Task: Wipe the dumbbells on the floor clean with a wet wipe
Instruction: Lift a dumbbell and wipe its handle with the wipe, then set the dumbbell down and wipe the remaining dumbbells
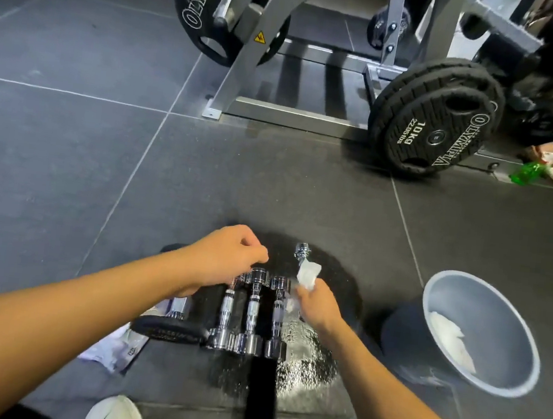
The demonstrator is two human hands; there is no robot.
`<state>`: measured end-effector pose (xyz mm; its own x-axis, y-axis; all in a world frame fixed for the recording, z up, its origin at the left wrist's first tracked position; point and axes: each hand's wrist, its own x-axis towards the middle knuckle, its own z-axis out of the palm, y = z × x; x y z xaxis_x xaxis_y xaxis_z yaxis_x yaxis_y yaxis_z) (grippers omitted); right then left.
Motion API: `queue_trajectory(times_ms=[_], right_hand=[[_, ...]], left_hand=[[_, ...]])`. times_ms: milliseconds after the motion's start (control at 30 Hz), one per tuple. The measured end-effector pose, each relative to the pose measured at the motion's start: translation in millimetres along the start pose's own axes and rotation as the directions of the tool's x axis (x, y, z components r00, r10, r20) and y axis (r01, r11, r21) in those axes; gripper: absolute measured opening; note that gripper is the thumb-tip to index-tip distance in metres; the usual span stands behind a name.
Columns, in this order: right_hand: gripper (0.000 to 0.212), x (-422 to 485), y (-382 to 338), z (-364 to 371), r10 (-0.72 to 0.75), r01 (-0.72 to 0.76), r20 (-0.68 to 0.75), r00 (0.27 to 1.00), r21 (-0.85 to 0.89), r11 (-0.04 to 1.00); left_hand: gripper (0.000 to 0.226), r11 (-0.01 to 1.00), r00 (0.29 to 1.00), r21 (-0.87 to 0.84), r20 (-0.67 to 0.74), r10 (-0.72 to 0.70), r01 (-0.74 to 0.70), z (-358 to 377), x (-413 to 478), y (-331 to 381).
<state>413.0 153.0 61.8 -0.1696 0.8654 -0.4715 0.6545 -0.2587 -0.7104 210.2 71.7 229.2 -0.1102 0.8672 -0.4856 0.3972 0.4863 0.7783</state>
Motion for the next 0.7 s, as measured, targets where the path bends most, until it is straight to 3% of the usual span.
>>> queue_trajectory(times_ms=[100,233,333,467,700], right_hand=[[0.036,19.6,57.6,14.7,0.091,-0.096,-0.064,0.994,-0.073,0.993],[0.015,21.5,94.7,25.2,0.184,-0.194,-0.071,0.980,-0.162,0.968],[0.016,23.6,105.8,36.4,0.156,-0.173,-0.086,0.984,-0.263,0.949],[0.026,34.3,107.0,55.9,0.144,-0.161,-0.089,0.986,-0.229,0.960],[0.032,34.0,101.7,73.5,0.187,-0.217,-0.117,0.975,-0.353,0.910]], left_hand=[[0.017,0.990,0.998,0.133,-0.003,0.057,-0.056,1.4,2.4,-9.7],[0.005,0.953,0.992,0.277,0.020,0.123,-0.124,5.5,5.4,-18.4],[0.004,0.945,0.987,0.290,-0.003,0.159,-0.151,4.2,8.9,-22.2],[0.007,0.947,0.984,0.284,-0.046,0.171,-0.151,-1.4,13.7,-26.7],[0.009,0.931,0.980,0.316,-0.026,0.199,-0.181,-4.7,13.5,-28.6]])
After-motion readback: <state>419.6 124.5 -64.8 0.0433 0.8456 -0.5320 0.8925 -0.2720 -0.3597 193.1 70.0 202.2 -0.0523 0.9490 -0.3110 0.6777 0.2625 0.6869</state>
